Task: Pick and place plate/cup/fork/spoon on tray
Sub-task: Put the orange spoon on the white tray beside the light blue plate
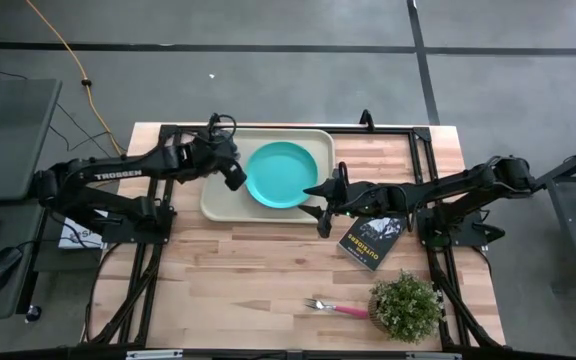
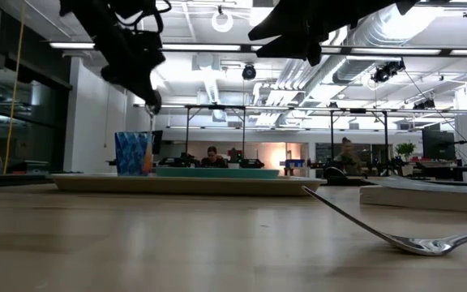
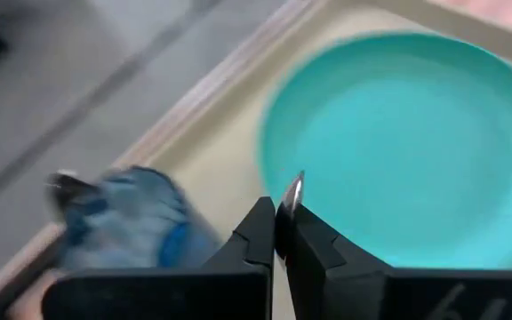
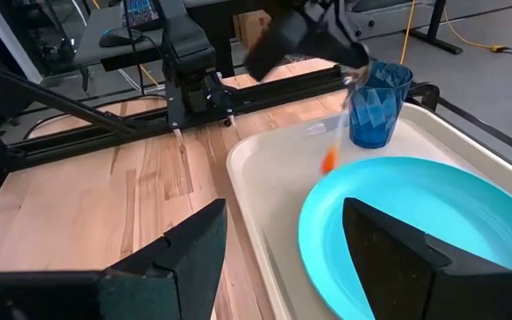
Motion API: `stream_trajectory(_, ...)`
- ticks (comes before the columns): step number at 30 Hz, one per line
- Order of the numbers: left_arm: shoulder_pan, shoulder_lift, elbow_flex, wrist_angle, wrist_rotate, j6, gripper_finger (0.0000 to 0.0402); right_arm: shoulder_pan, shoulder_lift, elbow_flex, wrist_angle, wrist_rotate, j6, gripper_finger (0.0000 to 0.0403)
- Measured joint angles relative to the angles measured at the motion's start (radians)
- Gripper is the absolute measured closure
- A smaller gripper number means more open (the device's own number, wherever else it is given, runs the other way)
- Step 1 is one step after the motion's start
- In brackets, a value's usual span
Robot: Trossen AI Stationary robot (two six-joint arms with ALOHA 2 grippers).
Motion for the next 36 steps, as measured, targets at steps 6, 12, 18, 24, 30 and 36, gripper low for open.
stream_trajectory(6, 0.000, 0.020, 0.166, -0.310, 0.083, -0.047, 0.0401, 0.000, 0.000, 0.000, 0.000, -0.001, 0.000, 0.0187)
stream_trajectory(12, 0.065, 0.047, 0.198, -0.328, 0.191, -0.046, 0.0401, 0.000, 0.000, 0.000, 0.000, -0.005, 0.003, 0.0187)
stream_trajectory(18, 0.160, 0.169, 0.198, -0.324, 0.313, -0.043, 0.0401, 0.000, 0.000, 0.000, 0.000, -0.007, 0.003, 0.0187)
stream_trajectory(24, 0.208, 0.291, 0.197, -0.261, 0.356, -0.021, 0.0401, 0.000, 0.000, 0.000, -0.001, -0.007, 0.001, 0.0187)
stream_trajectory(30, 0.232, 0.348, 0.197, -0.245, 0.372, -0.032, 0.0402, 0.000, 0.000, 0.000, -0.012, -0.007, 0.003, 0.0187)
stream_trajectory(36, 0.232, 0.384, 0.197, -0.243, 0.353, -0.047, 0.0402, 0.000, 0.000, 0.000, -0.015, -0.007, 0.008, 0.0187)
